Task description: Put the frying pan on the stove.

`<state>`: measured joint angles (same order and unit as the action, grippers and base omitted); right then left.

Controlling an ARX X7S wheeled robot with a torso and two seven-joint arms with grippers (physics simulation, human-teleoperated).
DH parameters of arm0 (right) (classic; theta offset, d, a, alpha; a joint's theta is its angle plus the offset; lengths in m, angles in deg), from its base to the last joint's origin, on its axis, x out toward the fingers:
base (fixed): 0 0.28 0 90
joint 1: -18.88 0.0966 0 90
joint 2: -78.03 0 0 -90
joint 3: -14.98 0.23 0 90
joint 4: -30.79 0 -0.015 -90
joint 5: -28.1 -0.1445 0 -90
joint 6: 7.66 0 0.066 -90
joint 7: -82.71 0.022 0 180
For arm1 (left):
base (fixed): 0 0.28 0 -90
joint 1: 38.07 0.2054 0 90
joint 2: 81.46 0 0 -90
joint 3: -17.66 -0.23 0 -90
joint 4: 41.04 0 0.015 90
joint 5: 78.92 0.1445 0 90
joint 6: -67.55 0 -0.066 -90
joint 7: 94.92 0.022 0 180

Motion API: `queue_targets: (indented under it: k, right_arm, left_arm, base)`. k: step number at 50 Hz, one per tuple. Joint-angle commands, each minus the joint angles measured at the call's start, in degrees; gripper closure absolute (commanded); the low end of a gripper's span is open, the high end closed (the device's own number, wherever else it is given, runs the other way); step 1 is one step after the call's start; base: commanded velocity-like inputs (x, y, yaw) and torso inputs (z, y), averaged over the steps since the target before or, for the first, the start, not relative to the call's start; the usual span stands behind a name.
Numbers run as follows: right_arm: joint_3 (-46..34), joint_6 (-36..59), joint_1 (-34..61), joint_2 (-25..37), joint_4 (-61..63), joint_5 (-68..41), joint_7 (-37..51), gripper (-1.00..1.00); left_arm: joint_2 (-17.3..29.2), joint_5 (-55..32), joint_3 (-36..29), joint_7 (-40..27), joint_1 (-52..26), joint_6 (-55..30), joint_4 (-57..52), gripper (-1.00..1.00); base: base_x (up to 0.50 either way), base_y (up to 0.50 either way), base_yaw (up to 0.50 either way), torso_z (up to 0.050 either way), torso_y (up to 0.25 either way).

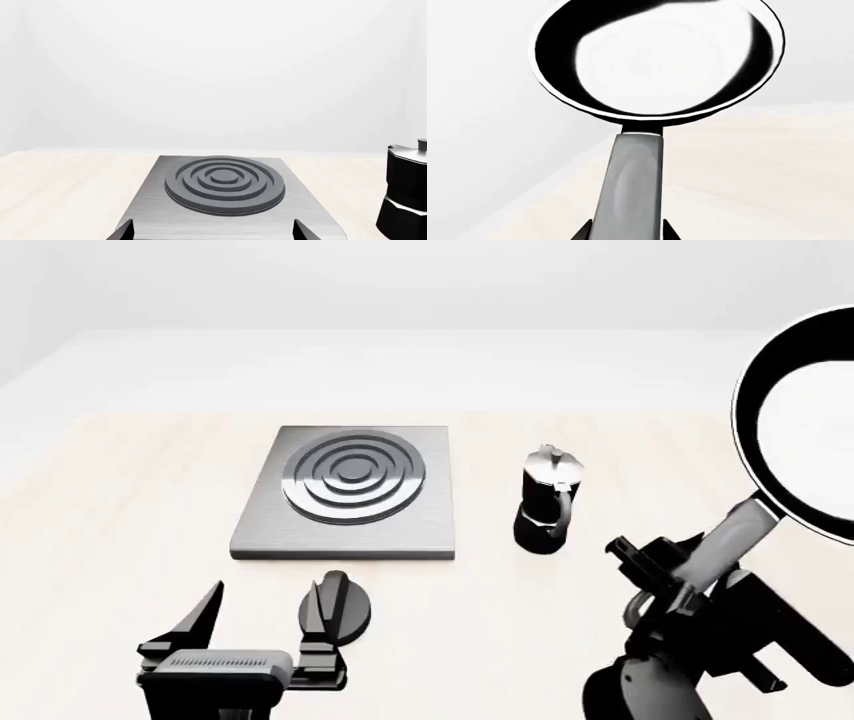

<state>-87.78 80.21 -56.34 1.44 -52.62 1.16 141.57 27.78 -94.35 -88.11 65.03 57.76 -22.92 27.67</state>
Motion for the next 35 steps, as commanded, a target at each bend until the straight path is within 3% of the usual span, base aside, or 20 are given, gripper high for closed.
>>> queue_targets:
  k: [1,35]
  right_arm:
    - [-2.2,0.2,0.7,1.7,3.2,1.9,-2.8,1.00]
    - [-8.8,4.7,3.7,4.0,9.0,0.5,-8.9,1.00]
  left_arm:
    - [0.1,-0.2,-0.1,-0.2,-0.1,0.0,0.0,-1.00]
    - [0.7,-0.6,-0.3,-0.8,-0.2,0.3,0.0,-1.00]
  base:
    - [0.00,0.00,0.00,0.000,0.000]
    - [0.00,0.00,0.00,0.000,0.001]
